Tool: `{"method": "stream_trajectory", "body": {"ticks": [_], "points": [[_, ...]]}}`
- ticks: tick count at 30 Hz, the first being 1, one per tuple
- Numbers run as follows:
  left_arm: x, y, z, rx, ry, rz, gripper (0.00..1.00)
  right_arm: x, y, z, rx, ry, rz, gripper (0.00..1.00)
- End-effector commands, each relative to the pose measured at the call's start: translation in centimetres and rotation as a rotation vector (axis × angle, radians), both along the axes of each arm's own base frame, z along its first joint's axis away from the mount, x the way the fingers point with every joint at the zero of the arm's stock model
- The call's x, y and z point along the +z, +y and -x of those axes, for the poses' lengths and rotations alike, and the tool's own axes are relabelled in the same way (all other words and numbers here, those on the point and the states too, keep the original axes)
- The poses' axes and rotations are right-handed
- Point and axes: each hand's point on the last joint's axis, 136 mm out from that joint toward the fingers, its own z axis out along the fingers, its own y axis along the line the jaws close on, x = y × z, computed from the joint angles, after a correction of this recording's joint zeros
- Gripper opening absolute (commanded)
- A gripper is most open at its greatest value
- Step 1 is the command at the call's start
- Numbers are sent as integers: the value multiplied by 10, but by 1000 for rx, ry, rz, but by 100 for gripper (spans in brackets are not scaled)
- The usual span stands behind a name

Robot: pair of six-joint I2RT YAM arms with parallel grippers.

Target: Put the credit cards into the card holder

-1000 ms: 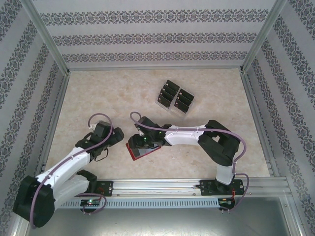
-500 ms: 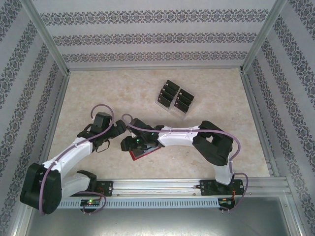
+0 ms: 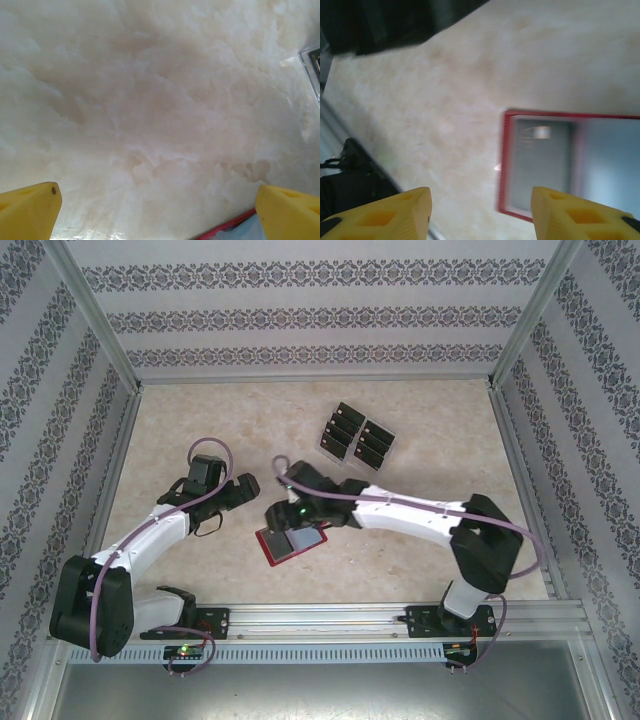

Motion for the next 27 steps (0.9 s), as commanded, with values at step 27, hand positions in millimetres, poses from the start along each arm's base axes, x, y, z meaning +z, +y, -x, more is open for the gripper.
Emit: {"method": "stream_trajectory", "body": {"ticks": [27], "points": [[-5, -5, -4, -57, 14, -12, 100, -89, -26, 8, -1, 113, 182, 55]]}}
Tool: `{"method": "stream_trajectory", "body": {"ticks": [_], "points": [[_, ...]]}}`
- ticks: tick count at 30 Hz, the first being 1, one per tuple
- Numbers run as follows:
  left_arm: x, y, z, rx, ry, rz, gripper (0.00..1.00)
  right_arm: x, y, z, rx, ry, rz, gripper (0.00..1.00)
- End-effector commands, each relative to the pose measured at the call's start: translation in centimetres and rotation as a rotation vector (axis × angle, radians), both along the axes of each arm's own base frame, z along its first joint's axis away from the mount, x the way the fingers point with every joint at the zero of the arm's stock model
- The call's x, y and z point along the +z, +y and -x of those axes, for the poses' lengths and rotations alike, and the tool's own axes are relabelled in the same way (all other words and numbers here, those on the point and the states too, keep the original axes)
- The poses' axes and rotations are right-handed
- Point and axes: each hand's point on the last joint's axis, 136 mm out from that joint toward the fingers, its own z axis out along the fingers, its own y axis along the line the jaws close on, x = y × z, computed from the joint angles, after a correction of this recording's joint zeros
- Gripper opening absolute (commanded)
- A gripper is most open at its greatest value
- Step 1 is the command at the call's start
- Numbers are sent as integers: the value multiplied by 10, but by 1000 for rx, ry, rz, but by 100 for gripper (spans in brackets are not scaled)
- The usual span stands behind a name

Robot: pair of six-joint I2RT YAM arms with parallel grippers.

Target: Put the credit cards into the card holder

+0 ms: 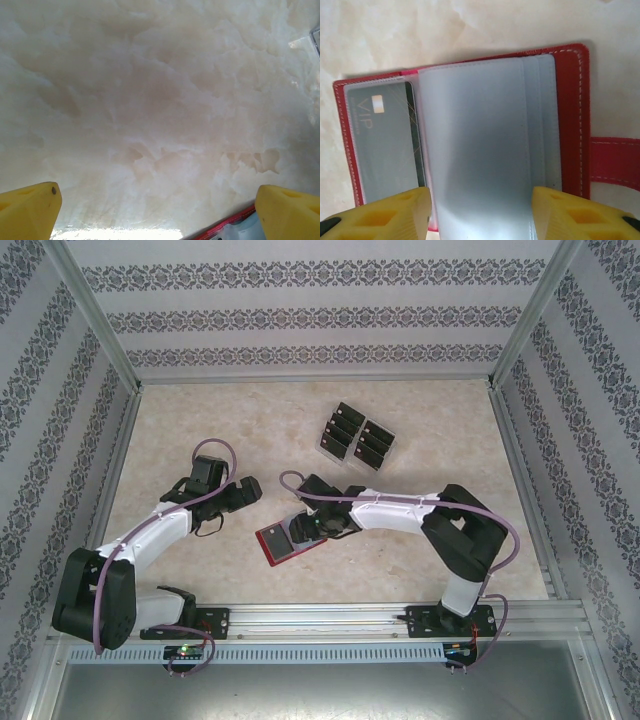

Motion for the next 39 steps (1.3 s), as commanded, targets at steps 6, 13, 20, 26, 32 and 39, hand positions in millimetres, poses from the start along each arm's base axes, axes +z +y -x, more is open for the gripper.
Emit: {"method": "stream_trajectory", "body": {"ticks": [6, 13, 20, 26, 32, 39], "points": [[6, -2, -9, -21, -22, 0, 100, 6, 21, 7, 41, 3, -28, 55], [4, -3, -9, -23, -19, 2, 100, 14, 35, 15, 67, 6, -55, 55], [4, -4, -11, -24, -22, 8, 100, 17, 56, 26, 102, 15, -76, 55], [4, -4, -11, -27, -24, 7, 100, 12, 73, 37, 132, 37, -80, 55], [6, -5, -12, -38, -28, 0, 100, 13, 88, 47, 167, 46, -89, 55], [12, -7, -23, -68, -35, -20, 100, 17, 108, 63, 224, 53, -95, 55]]}}
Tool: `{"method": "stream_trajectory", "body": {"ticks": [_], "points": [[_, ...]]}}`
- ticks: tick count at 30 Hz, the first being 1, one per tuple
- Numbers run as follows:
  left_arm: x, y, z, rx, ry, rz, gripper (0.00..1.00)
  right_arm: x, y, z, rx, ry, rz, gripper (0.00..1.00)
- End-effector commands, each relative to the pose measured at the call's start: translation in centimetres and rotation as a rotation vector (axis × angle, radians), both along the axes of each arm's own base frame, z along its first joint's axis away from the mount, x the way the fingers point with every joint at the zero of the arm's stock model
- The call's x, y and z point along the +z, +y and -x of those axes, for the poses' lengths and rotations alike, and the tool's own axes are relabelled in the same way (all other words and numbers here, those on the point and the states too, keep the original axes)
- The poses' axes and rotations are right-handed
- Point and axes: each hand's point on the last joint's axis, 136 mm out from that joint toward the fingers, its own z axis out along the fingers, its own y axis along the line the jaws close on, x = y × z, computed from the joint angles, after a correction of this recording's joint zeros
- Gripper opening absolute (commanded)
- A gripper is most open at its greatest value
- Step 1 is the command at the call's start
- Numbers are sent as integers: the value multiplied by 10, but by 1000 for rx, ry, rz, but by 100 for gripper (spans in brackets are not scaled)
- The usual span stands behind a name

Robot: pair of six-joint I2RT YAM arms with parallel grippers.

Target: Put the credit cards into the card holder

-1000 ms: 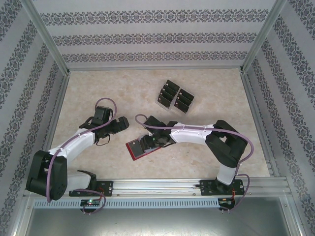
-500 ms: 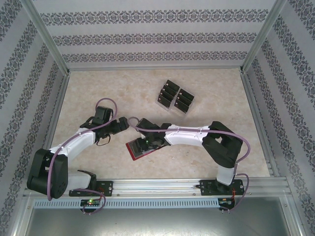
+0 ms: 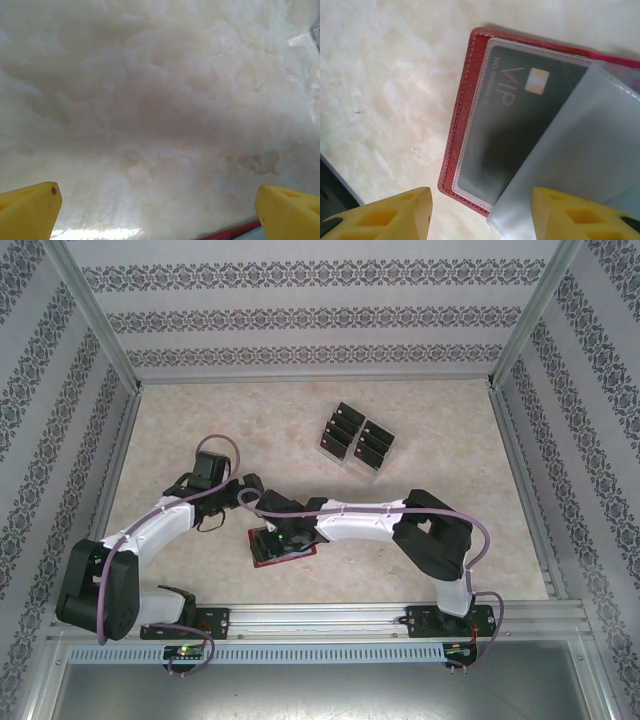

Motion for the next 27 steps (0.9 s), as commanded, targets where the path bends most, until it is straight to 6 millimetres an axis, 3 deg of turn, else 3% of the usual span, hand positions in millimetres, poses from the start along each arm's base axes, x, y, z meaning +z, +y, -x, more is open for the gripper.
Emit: {"method": "stream_trajectory", "body": {"ticks": [1, 10, 13, 15, 18, 22, 27], "points": [[10, -2, -13, -44, -27, -12, 100, 5, 16, 15, 45, 22, -8, 55], [15, 5, -40, -88, -10, 32, 100, 58, 44, 40, 217, -73, -63, 55], [18, 3, -45, -96, -12, 52, 100, 79, 34, 30, 187, -131, -76, 55], [21, 2, -46, -101, -16, 57, 100, 84, 17, 18, 135, -154, -62, 55], [22, 2, -45, -102, -15, 57, 100, 75, -17, -6, 15, -155, -28, 56], [22, 2, -41, -102, -11, 63, 100, 50, -46, -19, -67, -111, 3, 57], [19, -1, -27, -98, 2, 91, 100, 24, -56, -29, -63, -100, 60, 56]]}}
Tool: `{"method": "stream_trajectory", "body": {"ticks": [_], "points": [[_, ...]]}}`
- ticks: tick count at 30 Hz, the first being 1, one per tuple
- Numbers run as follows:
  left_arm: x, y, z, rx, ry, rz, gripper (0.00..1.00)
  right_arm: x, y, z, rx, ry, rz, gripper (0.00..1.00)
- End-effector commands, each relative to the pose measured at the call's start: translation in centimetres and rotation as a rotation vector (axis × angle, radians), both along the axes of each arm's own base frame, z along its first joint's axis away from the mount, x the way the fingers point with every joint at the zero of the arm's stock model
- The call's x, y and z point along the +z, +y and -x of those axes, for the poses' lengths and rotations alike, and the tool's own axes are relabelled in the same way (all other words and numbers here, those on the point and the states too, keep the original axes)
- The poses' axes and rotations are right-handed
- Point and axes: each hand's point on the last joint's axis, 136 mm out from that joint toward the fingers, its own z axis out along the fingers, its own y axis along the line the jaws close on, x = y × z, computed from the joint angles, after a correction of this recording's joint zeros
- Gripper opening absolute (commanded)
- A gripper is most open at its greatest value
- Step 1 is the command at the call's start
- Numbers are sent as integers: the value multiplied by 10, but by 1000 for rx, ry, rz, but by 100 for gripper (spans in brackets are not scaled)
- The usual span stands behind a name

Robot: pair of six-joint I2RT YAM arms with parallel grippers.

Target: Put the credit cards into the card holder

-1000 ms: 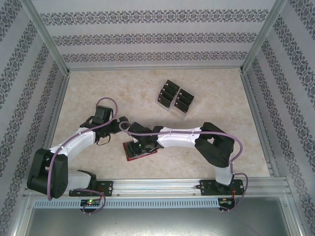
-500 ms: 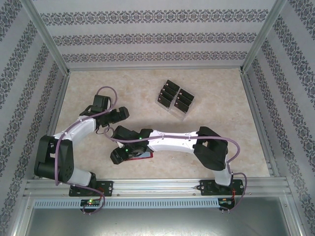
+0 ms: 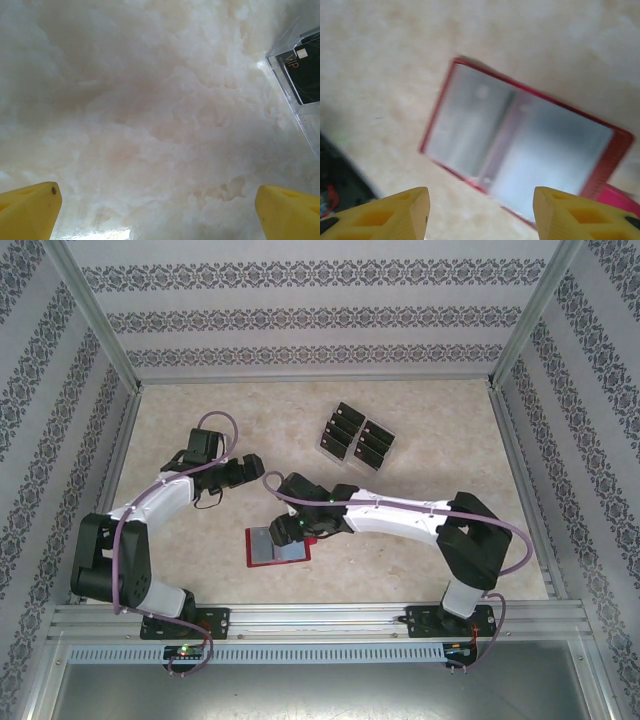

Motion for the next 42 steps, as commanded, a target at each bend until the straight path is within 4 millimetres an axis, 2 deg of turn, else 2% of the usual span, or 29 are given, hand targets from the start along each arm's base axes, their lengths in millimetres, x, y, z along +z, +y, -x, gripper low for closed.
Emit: {"method": "stream_trajectory", "body": {"ticks": [1, 8, 14, 25, 31, 34, 37, 39, 42], "points": [[-1, 1, 16, -9, 21, 21, 100, -17, 2, -2, 21, -12, 40, 56], [-4, -2, 34, -6, 32, 55, 100, -50, -9, -16, 32, -111, 280, 55], [-4, -1, 38, -4, 32, 51, 100, -75, -16, -18, 24, -94, 362, 55], [-4, -5, 37, -13, 31, 56, 100, -98, -80, -27, -112, -82, 481, 56], [-3, -9, 38, -23, 31, 60, 100, -101, -103, -30, -141, -85, 512, 56], [-1, -12, 39, -32, 30, 61, 100, -99, -109, -32, -141, -87, 508, 56], [2, -15, 41, -39, 25, 63, 100, -86, -101, -35, -103, -103, 462, 56], [4, -18, 42, -45, 22, 64, 100, -65, -87, -36, -65, -122, 387, 56], [6, -22, 46, -52, 20, 67, 100, -17, -69, -42, -29, -158, 243, 57]]}}
